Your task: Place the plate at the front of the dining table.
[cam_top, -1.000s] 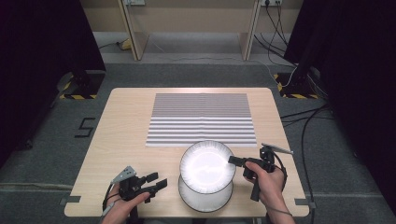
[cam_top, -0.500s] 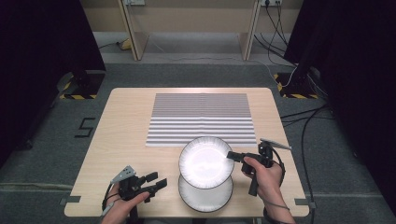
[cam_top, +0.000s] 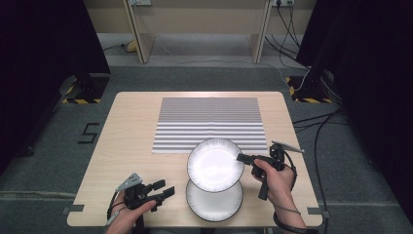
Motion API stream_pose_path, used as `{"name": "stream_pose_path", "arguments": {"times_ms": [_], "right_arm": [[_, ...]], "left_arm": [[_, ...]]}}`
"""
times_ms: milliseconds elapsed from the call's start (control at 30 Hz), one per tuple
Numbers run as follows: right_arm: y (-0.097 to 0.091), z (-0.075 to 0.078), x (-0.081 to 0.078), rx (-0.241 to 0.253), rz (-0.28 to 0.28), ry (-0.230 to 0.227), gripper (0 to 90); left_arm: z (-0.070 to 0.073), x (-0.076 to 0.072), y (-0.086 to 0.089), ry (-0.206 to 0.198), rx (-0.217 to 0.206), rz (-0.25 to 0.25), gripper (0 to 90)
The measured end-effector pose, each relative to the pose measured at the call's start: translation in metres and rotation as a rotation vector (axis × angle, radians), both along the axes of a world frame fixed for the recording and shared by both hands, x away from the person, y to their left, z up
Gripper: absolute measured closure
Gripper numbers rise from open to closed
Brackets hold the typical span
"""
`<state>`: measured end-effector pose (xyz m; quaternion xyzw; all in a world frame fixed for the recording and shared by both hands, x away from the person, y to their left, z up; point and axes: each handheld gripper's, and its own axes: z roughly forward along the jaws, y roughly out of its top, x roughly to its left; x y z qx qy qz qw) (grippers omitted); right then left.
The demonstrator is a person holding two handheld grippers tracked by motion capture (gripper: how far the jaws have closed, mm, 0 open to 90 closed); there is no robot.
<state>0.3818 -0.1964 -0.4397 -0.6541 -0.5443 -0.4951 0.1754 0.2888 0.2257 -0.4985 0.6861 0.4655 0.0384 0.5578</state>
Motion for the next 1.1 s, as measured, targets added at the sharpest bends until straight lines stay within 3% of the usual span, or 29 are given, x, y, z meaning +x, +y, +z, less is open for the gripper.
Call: {"name": "stream_pose_path", "arguments": {"times_ms": [1100], "right_arm": [[0.000,0.010,0.014,0.016,-0.028,-0.015,75.5]], "left_arm": [[0.000,0.001,0.000,-0.002,-0.003,0.000,37.7]]}}
